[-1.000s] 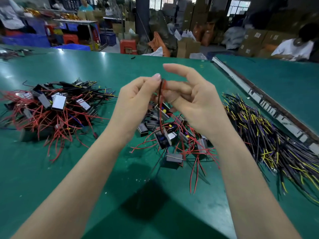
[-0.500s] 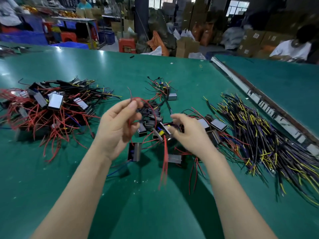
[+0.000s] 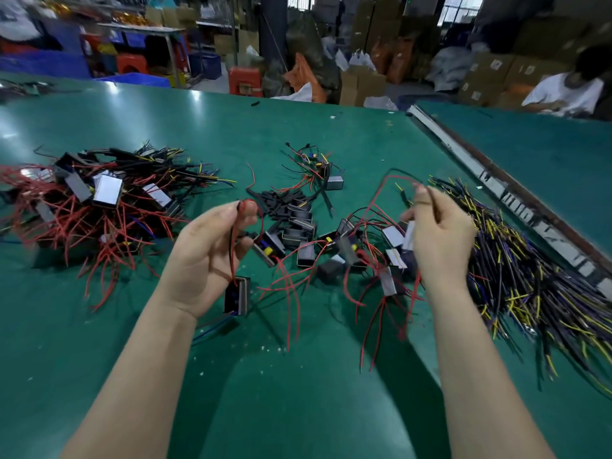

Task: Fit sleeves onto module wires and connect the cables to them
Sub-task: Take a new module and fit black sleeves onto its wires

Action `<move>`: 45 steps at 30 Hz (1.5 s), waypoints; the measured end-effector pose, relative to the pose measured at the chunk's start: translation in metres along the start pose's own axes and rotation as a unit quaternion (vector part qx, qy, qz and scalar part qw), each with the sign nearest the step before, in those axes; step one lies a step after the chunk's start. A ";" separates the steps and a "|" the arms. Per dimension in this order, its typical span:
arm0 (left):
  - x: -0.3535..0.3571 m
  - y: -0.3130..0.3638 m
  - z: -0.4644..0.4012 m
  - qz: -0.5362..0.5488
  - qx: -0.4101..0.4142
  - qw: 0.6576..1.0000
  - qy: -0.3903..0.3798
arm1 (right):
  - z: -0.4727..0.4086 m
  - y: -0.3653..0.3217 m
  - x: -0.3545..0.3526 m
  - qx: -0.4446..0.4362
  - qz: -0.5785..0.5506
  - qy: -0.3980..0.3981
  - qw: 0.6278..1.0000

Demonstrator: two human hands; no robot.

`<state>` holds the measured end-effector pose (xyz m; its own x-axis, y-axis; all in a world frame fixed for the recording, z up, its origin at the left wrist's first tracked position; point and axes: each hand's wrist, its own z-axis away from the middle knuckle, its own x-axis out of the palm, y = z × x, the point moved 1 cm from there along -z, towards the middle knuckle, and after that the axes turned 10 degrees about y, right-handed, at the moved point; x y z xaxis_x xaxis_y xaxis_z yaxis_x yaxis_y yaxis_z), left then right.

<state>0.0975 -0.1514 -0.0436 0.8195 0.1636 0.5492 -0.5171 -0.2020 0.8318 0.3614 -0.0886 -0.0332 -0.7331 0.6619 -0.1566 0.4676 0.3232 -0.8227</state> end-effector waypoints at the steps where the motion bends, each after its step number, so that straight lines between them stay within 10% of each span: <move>1: 0.001 -0.002 0.000 -0.014 0.008 1.000 0.001 | -0.004 0.005 -0.001 -0.002 0.062 -0.003 0.998; 6: 0.011 -0.014 0.004 -0.099 0.008 0.993 -0.071 | 0.001 0.015 0.006 0.002 0.349 -0.121 0.929; 10: 0.023 -0.025 0.010 -0.110 0.000 0.991 -0.078 | 0.015 -0.005 0.010 -0.083 0.222 -0.041 0.971; 14: 0.037 -0.035 0.013 -0.145 0.033 0.989 -0.025 | 0.043 -0.025 0.022 -0.159 0.035 -0.123 0.979; 28: 0.027 -0.042 0.012 -0.147 0.099 0.983 0.037 | 0.082 -0.037 0.042 0.048 -0.230 -0.289 0.928; 35: 0.026 -0.037 0.008 -0.063 0.026 0.993 0.096 | 0.070 -0.035 0.037 0.070 -0.230 -0.209 0.948; 45: 0.021 -0.029 0.003 0.138 -0.081 0.978 0.133 | 0.055 -0.031 0.033 0.327 -0.383 -0.131 0.854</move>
<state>0.1303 -0.1447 -0.0568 0.5607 0.3744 0.7386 -0.7596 -0.1223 0.6387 0.2957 -0.1136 -0.0427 -0.8257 0.2250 0.5173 -0.5109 0.0905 -0.8549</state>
